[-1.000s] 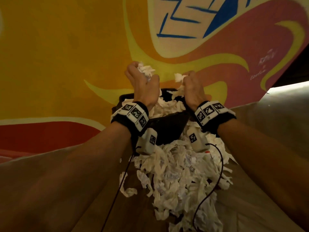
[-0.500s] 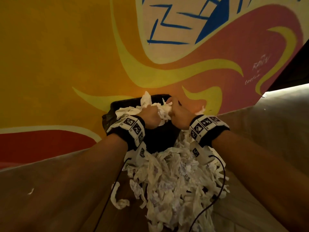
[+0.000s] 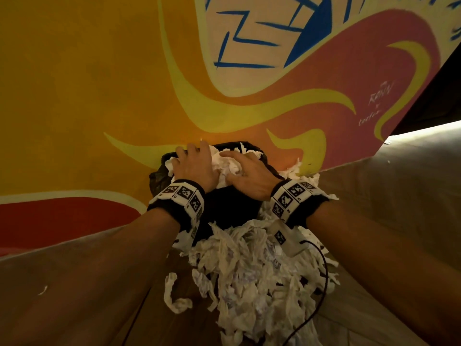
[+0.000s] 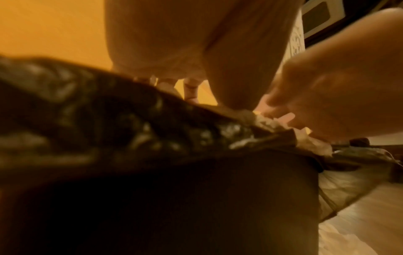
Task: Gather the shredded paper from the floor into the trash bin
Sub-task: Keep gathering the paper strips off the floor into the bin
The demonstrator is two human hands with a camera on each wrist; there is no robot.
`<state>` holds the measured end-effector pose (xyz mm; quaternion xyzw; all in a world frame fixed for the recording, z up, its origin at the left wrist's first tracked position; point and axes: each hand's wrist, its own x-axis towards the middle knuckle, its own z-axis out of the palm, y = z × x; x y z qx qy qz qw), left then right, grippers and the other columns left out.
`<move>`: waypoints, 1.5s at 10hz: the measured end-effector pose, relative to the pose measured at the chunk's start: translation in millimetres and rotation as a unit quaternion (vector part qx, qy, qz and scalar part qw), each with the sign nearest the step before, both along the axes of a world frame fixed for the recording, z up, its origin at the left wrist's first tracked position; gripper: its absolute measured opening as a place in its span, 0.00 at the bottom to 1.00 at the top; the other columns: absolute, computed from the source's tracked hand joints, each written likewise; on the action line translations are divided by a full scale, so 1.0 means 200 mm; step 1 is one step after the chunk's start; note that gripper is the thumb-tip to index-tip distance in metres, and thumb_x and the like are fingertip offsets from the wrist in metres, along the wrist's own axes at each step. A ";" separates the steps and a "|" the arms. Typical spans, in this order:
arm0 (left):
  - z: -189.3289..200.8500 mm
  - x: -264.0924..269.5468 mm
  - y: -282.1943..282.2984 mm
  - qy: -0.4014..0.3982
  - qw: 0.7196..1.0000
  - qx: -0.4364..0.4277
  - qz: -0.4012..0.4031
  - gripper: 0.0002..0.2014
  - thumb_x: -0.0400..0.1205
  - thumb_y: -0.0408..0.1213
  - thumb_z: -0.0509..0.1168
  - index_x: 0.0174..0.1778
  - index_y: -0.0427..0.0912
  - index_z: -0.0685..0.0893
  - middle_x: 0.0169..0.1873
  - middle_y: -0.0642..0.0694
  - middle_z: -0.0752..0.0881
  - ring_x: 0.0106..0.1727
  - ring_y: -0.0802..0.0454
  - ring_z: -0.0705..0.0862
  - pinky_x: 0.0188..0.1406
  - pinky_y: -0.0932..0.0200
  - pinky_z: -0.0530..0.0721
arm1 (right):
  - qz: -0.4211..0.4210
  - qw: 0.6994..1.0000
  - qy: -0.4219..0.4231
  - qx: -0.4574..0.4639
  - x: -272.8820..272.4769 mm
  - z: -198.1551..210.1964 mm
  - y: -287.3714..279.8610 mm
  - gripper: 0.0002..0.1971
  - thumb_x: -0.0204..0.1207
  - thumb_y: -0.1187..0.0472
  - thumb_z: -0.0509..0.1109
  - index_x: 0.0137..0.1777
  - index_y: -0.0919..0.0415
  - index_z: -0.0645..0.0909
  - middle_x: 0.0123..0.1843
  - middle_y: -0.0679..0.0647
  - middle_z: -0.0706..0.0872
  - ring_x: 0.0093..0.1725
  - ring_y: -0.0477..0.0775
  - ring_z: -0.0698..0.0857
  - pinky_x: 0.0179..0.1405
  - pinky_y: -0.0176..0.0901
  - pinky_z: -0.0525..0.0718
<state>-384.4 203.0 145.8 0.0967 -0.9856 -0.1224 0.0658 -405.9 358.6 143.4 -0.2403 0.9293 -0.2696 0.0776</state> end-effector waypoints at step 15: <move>0.11 0.04 -0.14 -0.281 0.942 -0.004 -0.183 0.17 0.86 0.51 0.54 0.42 0.43 0.80 0.45 0.41 0.81 0.38 0.46 0.80 0.38 0.56 0.76 | 0.051 0.981 -0.108 0.151 -0.13 0.02 0.03 0.22 0.88 0.54 0.49 0.82 0.53 0.63 0.66 0.59 0.79 0.59 0.67 0.82 0.54 0.51 0.81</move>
